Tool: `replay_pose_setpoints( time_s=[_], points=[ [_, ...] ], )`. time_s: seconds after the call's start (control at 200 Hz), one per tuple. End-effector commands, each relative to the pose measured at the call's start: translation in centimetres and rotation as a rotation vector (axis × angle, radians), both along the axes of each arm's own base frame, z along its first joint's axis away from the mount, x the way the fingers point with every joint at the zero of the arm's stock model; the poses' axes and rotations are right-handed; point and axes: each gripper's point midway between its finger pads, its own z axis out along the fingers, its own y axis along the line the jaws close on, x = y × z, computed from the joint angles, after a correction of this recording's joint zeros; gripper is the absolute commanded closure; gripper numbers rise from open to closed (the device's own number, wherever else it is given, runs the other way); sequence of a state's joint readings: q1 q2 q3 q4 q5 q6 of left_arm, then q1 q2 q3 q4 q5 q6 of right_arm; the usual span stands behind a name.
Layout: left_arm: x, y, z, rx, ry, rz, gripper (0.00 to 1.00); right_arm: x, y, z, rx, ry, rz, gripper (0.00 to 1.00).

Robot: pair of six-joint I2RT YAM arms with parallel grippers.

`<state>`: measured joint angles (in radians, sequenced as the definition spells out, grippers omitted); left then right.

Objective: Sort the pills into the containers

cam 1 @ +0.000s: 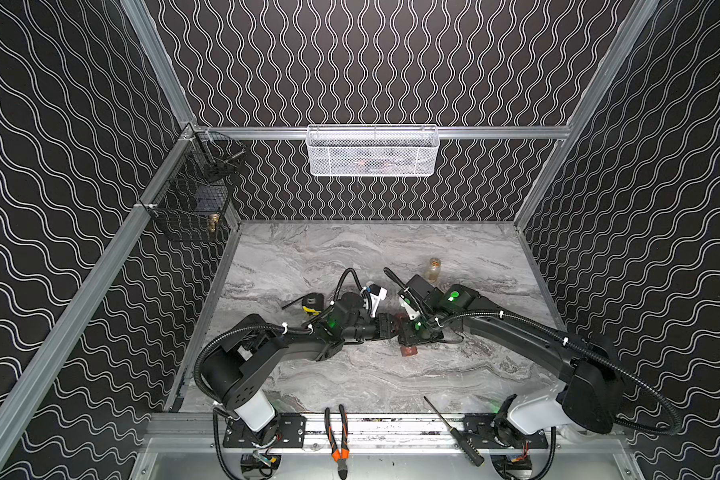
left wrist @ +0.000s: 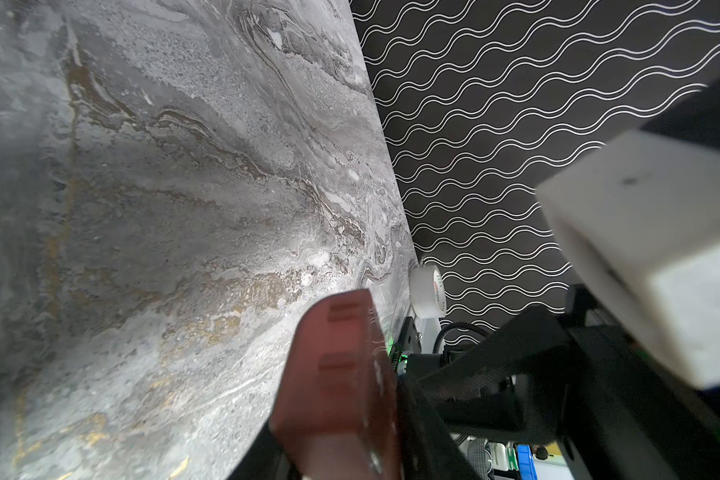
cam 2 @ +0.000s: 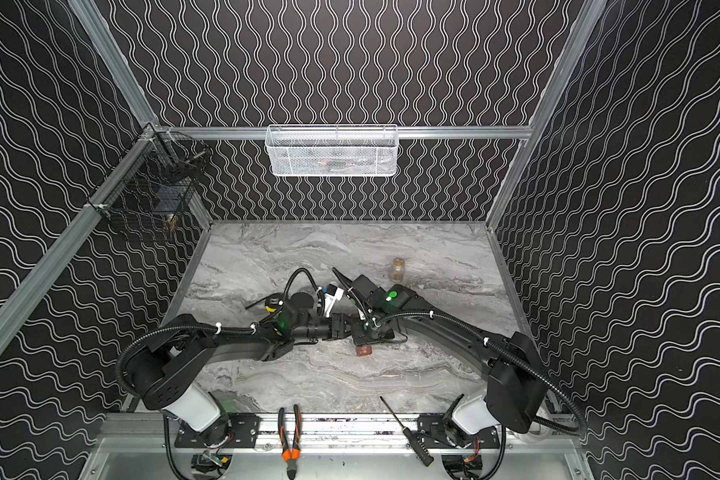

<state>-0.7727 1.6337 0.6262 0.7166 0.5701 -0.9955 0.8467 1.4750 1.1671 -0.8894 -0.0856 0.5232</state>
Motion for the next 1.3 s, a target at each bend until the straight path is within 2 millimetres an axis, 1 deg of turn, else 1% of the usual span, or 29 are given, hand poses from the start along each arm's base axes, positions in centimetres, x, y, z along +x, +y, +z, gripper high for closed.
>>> replay_pose_setpoints(
  time_s=[0.0, 0.205, 0.35, 0.525, 0.741, 0.861, 1.086, 1.296],
  points=[
    [0.2, -0.2, 0.7, -0.026, -0.012, 0.003, 0.68, 0.3, 0.3, 0.4, 0.007, -0.019, -0.001, 0.60],
    [0.1, 0.1, 0.2, -0.010, -0.006, 0.013, 0.82, 0.2, 0.5, 0.6, 0.021, -0.018, -0.001, 0.59],
    [0.2, 0.4, -0.2, 0.012, -0.008, 0.025, 0.87, 0.1, 1.0, 0.9, 0.051, -0.010, 0.007, 0.57],
    [0.3, 0.6, -0.4, 0.028, -0.007, 0.033, 0.89, -0.2, 1.7, 1.5, 0.093, -0.002, 0.018, 0.54],
    [0.4, 0.5, -0.9, 0.037, -0.002, 0.037, 0.90, -0.5, 2.6, 2.5, 0.155, 0.015, 0.031, 0.53],
    [0.4, 0.5, -1.1, 0.036, 0.002, 0.039, 0.90, -0.8, 3.0, 2.5, 0.175, 0.031, 0.041, 0.53],
    [0.5, 0.5, -1.0, 0.041, -0.004, 0.038, 0.90, -1.4, 4.1, 3.2, 0.247, 0.054, 0.069, 0.52],
    [0.5, 0.5, -1.1, 0.041, -0.002, 0.041, 0.90, -1.7, 4.9, 3.0, 0.293, 0.080, 0.075, 0.52]
  ],
)
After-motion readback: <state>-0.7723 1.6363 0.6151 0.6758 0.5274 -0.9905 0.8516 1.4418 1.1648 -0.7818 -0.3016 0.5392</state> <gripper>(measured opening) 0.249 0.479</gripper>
